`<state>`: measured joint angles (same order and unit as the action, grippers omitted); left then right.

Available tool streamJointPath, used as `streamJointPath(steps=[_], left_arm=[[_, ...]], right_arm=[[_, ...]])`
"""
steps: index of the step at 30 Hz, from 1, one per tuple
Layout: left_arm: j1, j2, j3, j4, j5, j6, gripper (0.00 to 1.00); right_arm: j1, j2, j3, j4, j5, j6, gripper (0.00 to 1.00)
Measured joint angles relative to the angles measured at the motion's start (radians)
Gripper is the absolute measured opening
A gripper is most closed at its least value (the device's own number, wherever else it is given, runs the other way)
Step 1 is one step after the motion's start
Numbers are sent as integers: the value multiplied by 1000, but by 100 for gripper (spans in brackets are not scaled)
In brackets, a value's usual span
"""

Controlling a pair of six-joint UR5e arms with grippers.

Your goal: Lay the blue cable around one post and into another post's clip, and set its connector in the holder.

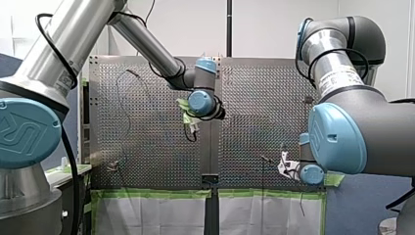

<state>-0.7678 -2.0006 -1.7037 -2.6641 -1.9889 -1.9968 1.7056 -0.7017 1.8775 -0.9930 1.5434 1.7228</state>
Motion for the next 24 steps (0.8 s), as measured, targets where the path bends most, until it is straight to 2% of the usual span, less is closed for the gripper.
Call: streamJointPath(steps=[6,11,18,24], left_arm=[[-50,-50,50,50,-1,-50,100],[-94,-94,68,94,-6,-81,100],[-162,-162,70,162,-31,-68,100],[-219,-219,75,219,-32,-70,100]], right_arm=[[0,0,-9,10,4,-10,0],[-2,-1,-12,20,5,-17,0],[-4,-1,-13,29,3,-25,0],[-3,-1,-13,30,2,-29,0]])
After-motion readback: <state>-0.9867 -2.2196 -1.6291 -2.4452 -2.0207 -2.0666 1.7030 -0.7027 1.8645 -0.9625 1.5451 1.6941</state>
